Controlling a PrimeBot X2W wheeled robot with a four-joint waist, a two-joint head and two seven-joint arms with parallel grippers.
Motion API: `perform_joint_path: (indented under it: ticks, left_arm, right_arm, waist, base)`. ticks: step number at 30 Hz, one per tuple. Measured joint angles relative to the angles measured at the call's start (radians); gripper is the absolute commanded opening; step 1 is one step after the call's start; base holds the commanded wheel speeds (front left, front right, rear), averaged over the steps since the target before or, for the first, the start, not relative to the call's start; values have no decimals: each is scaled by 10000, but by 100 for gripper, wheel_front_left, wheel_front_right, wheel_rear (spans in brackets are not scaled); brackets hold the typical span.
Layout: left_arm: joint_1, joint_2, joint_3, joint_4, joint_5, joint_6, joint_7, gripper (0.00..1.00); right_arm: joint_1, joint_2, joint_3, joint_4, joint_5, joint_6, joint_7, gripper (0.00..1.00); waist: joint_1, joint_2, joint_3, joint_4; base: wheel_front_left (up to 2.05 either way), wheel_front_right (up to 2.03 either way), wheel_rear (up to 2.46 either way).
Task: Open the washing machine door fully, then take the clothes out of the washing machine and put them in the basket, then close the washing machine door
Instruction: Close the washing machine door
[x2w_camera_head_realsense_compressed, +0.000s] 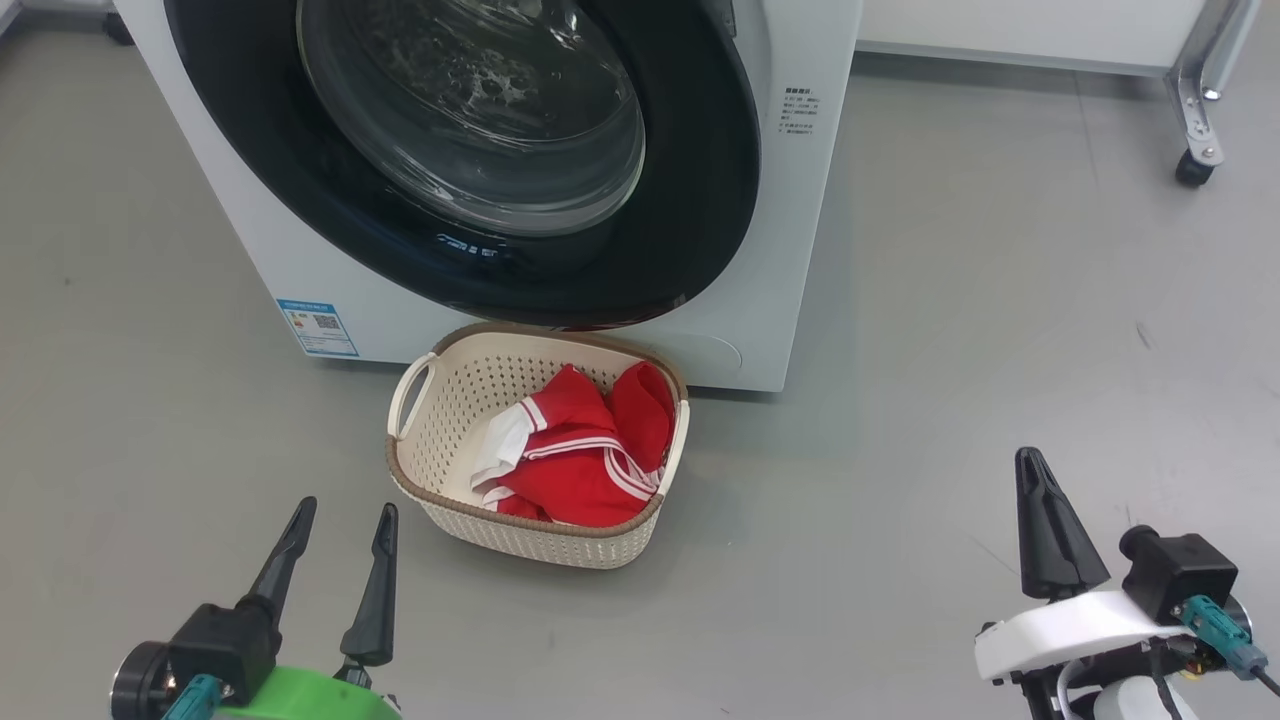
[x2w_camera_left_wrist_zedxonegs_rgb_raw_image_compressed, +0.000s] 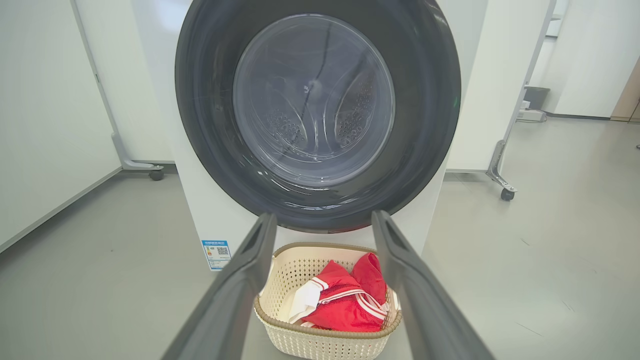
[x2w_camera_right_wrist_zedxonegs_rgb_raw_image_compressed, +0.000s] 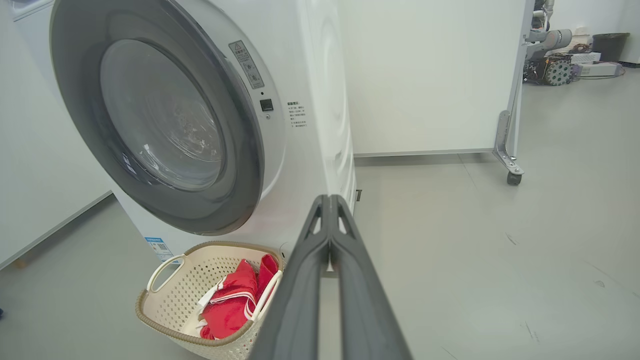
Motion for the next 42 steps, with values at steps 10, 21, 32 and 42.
perform_joint_path:
  ticks: [10,21,32,42]
  left_arm:
    - [-110,-232,-117,-130,234,-221,0,100]
    - [-825,-610,-476,-136,428,-477,0,100]
    - [-1623,-953,-780,-236,656,-642,0,100]
    - [-2024,-1170,-805,-205,656,-656,0,100]
  right_arm:
    - [-1327,-596,1043,-506,-516,439,119,0]
    - [-3214,-1354,1860,-447,-773,570,562,0]
    - [-5176,-1969,2040,-201,-771,571,1051,0]
    - [-6641,-2545,2146,61,-550,571,1237,0]
  waist:
    - [0,0,695,265]
    - [0,0,1638,907]
    - [0,0,2837,1657]
    - [0,0,3850,2262]
  base:
    - [0,0,0]
    - [0,0,0]
    - [0,0,0]
    - [0,0,0]
